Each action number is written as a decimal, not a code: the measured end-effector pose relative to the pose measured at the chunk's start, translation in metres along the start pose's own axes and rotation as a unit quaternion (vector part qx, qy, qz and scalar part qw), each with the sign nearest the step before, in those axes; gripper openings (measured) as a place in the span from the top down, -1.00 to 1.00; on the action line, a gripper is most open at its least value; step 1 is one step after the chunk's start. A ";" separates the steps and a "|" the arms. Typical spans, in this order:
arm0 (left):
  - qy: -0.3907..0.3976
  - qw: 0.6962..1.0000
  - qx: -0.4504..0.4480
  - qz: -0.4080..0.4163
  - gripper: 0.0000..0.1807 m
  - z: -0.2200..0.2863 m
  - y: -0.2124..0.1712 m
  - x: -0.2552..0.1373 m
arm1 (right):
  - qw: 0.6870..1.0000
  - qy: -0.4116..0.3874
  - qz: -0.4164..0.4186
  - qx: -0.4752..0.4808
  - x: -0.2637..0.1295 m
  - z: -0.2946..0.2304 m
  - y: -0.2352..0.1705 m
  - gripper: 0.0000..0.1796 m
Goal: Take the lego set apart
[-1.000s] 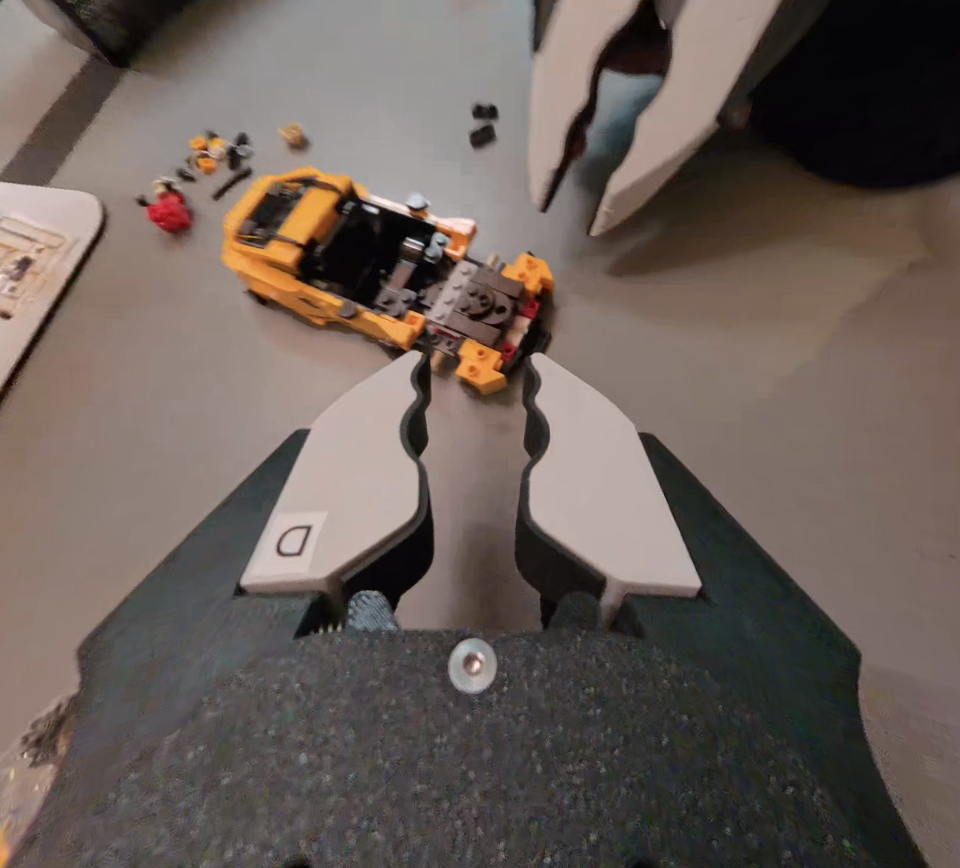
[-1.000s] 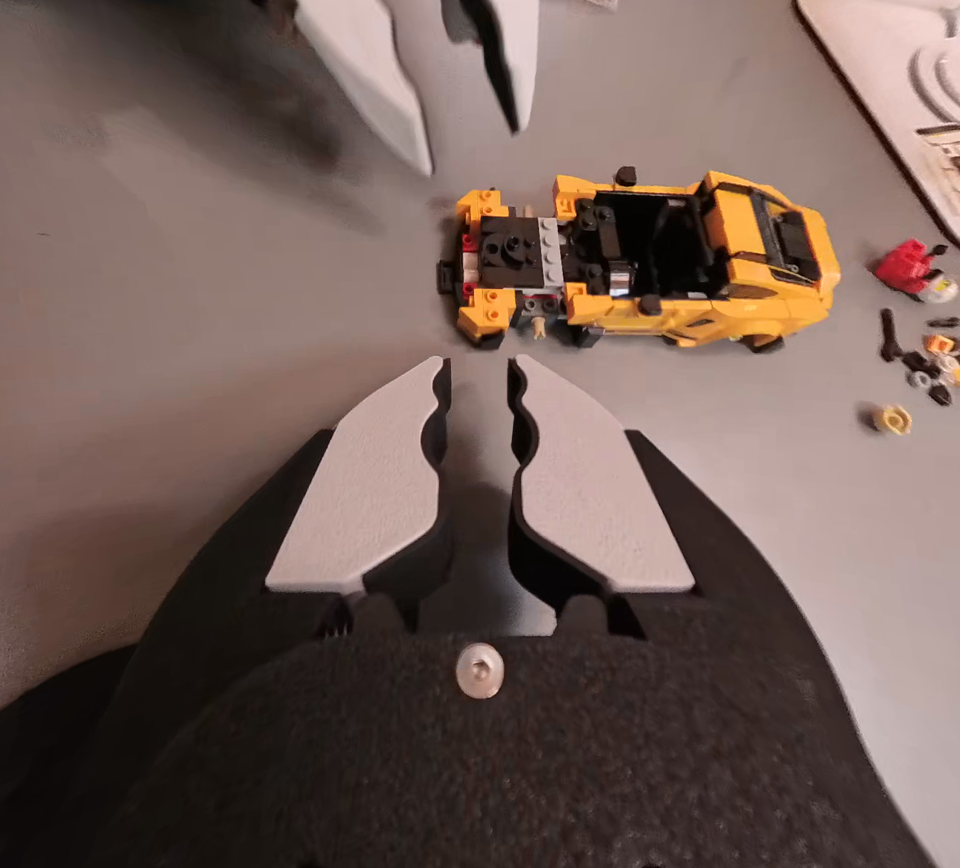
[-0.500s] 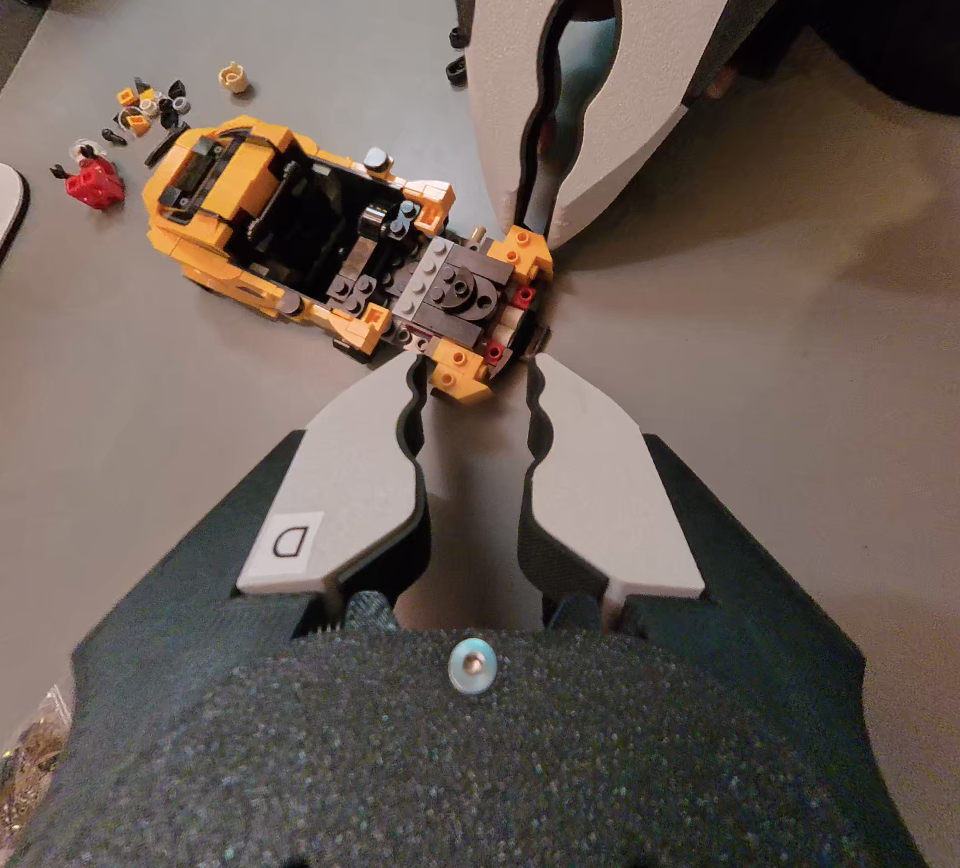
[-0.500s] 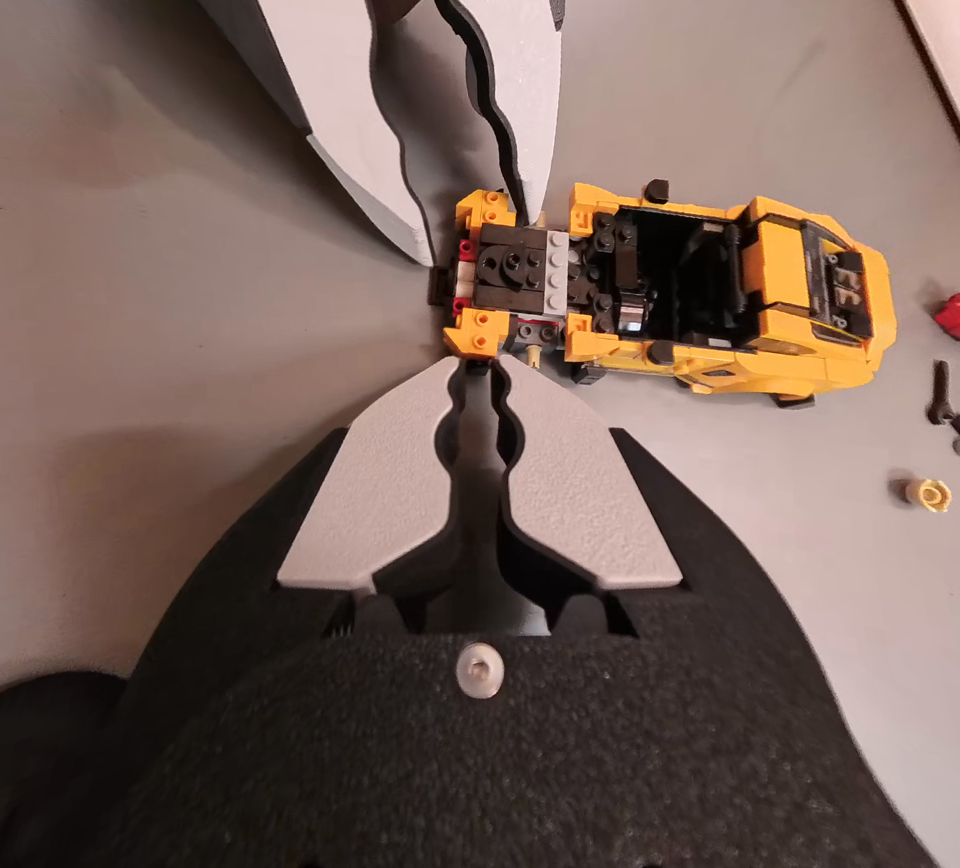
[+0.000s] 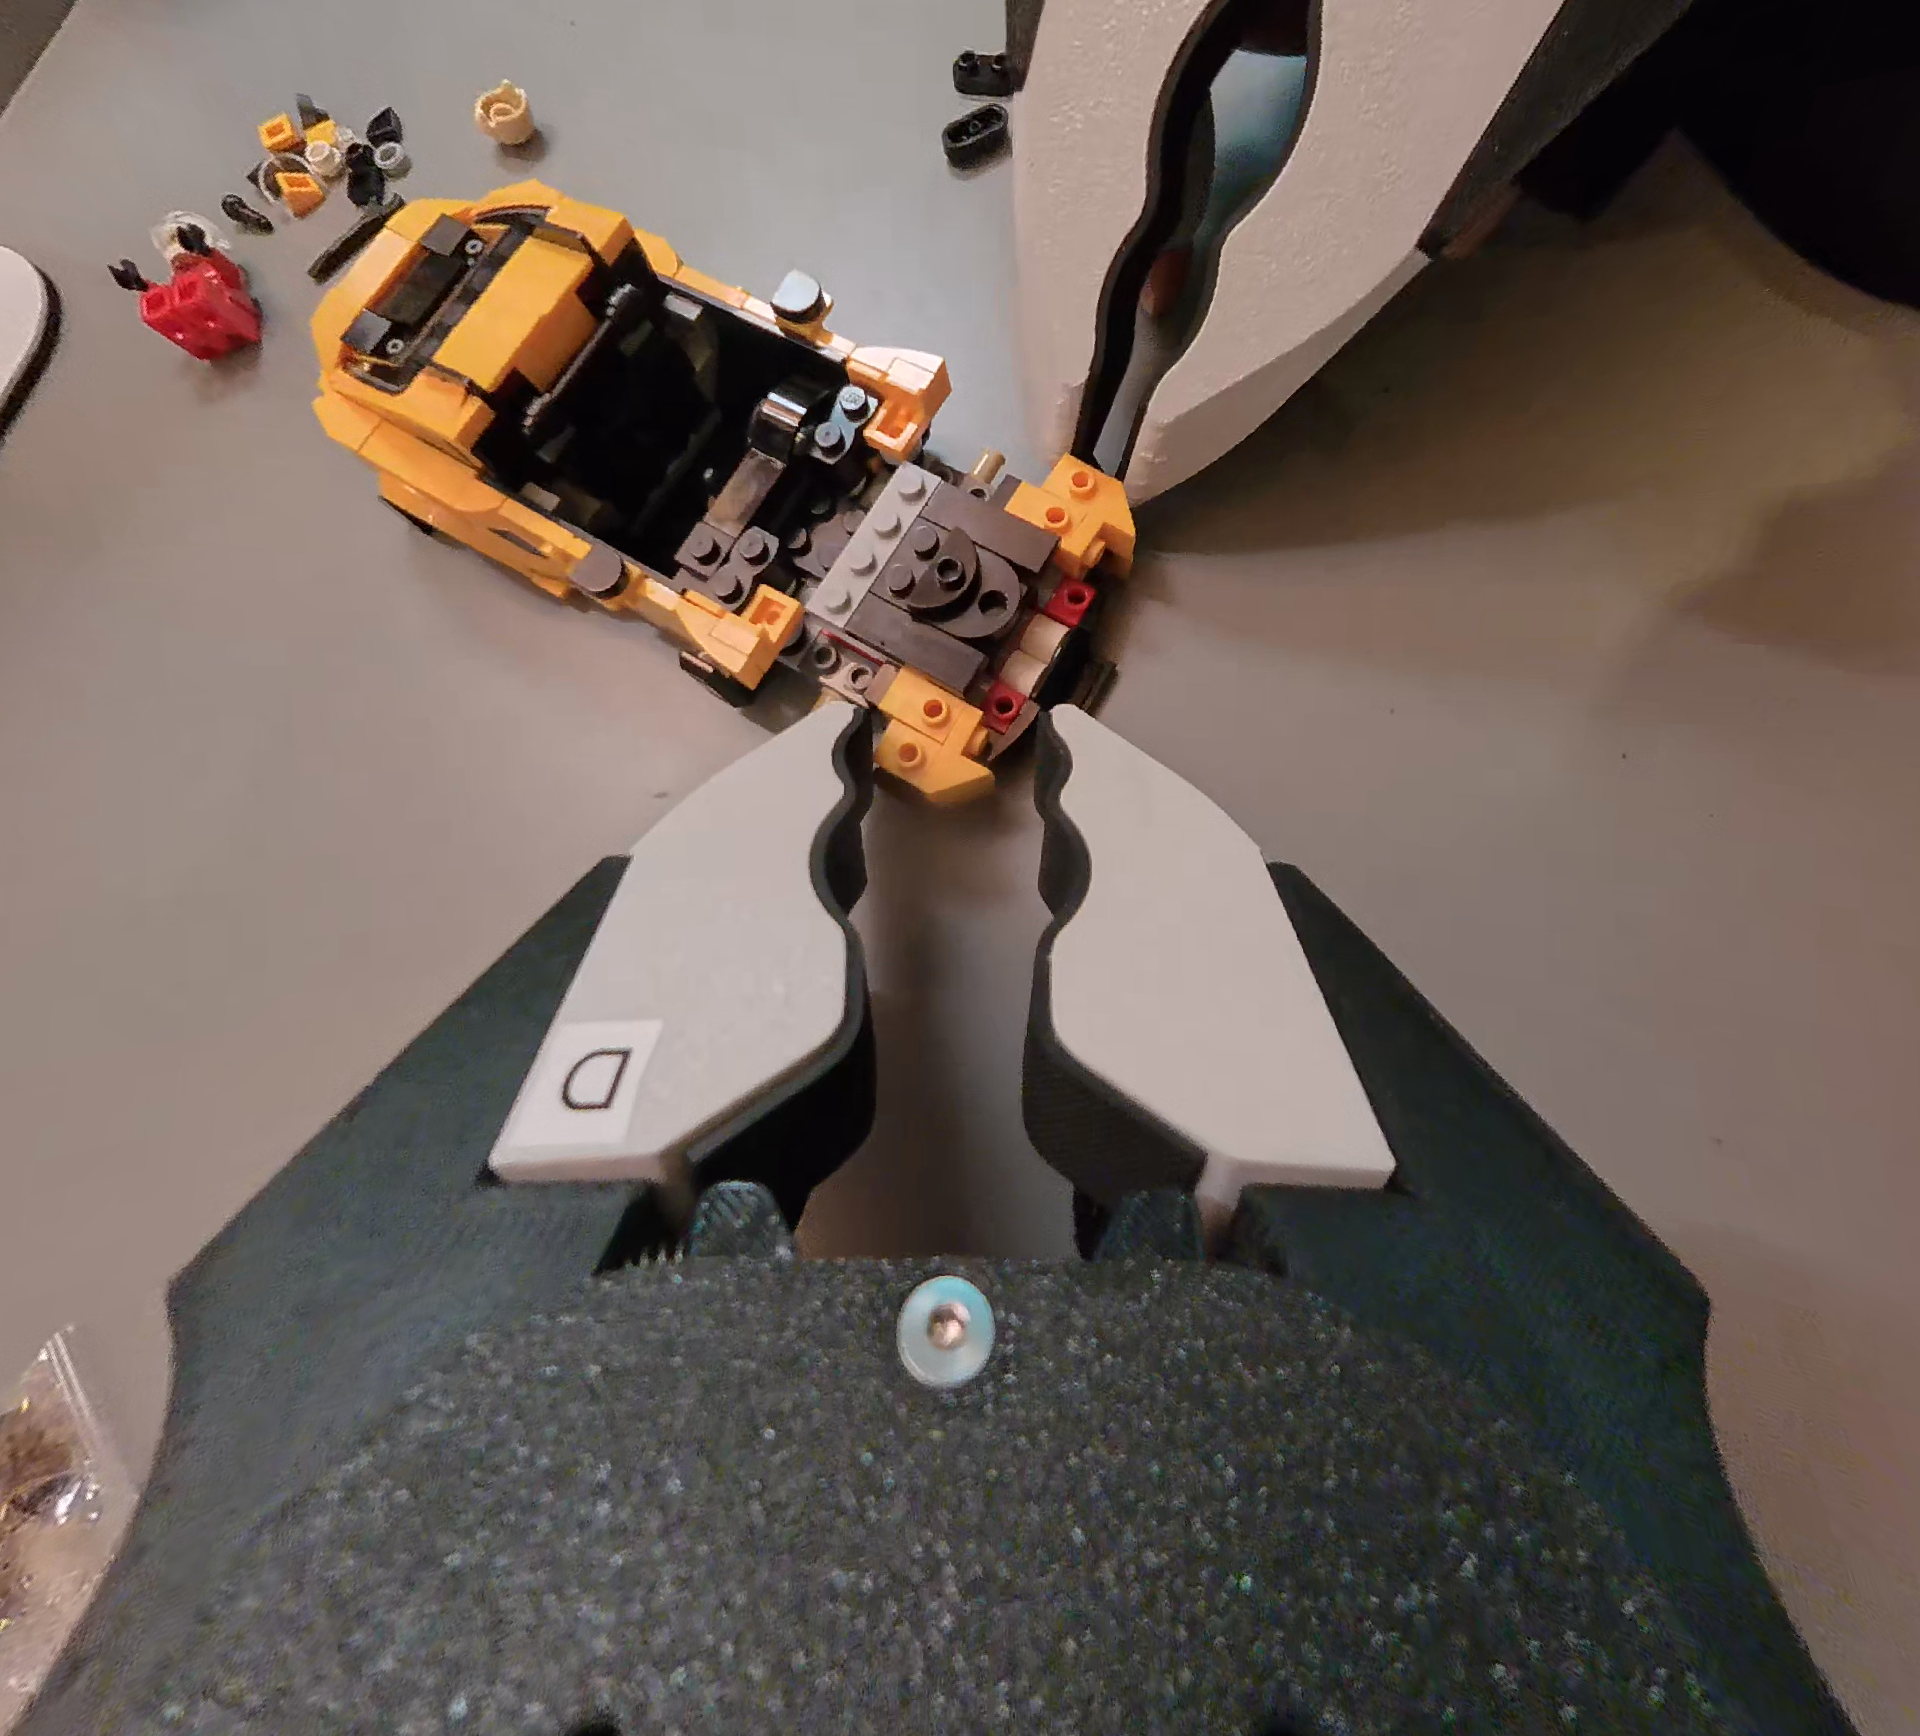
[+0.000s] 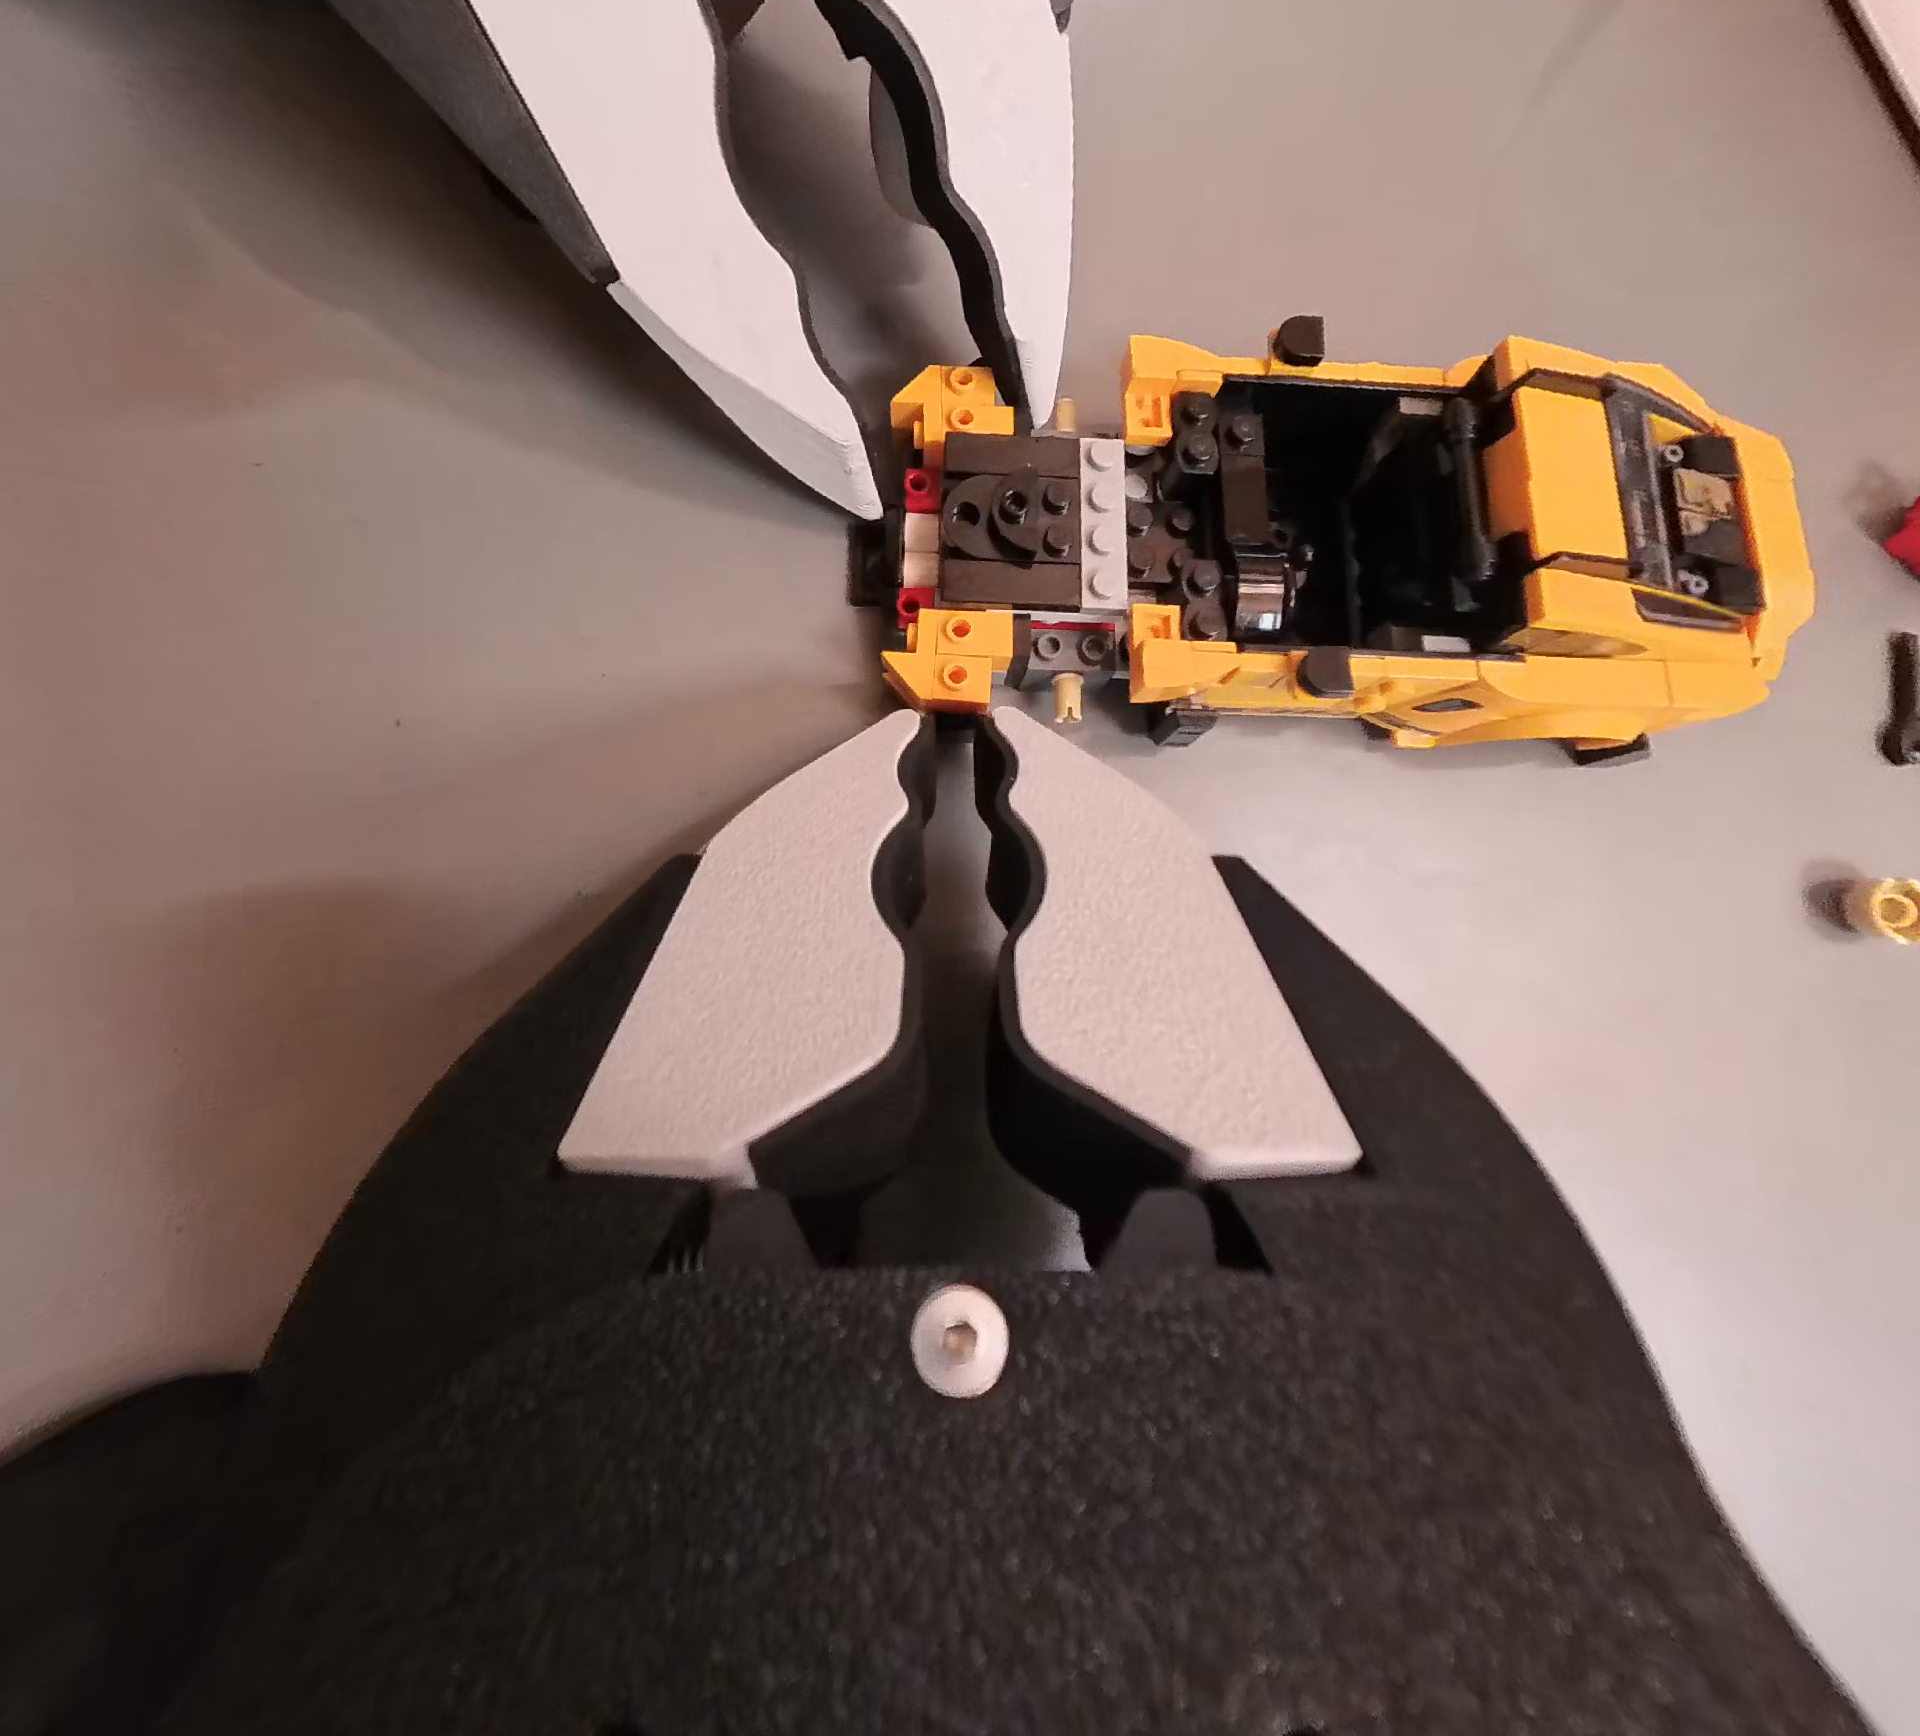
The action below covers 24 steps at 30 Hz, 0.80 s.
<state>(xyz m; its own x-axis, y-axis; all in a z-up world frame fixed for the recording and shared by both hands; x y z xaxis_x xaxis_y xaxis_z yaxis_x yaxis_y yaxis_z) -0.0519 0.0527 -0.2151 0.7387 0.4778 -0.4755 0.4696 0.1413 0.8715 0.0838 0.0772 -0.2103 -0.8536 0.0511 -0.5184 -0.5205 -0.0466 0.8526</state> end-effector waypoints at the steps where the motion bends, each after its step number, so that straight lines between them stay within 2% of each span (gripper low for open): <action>1: 0.001 1.000 0.002 -0.001 0.68 0.000 0.000 0.000 | 1.000 -0.001 -0.001 0.000 0.000 0.000 0.000 0.92; 11: 0.003 1.000 -0.005 0.000 0.68 0.001 0.000 0.001 | 0.997 -0.028 -0.023 -0.063 -0.001 -0.006 0.000 0.92; 15: 0.004 1.000 -0.006 0.001 0.68 0.003 0.001 0.002 | 0.998 -0.024 -0.022 -0.049 -0.003 -0.005 -0.001 0.93; 21: 0.002 1.000 -0.004 0.000 0.70 0.004 0.001 0.004 | 0.998 -0.003 -0.019 0.059 -0.008 0.000 -0.004 0.94; 24: 0.002 1.000 0.000 0.001 0.71 0.005 0.001 0.004 | 0.998 -0.003 -0.021 0.062 -0.009 0.000 -0.005 0.94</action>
<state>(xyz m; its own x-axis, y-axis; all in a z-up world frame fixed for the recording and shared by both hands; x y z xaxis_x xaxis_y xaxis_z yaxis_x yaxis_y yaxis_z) -0.0458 0.0507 -0.2171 0.7371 0.4824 -0.4732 0.4680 0.1406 0.8725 0.0942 0.0774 -0.2100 -0.8310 0.0559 -0.5534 -0.5488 0.0798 0.8322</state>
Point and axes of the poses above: each gripper's, where its closed fingertips meet, x out along the fingers, y out of its top, z = x × y across the jaws, the point moved 7 cm from there along -x, back along the fingers, and after that the axes turned 14 degrees about z, right-handed, at the moved point
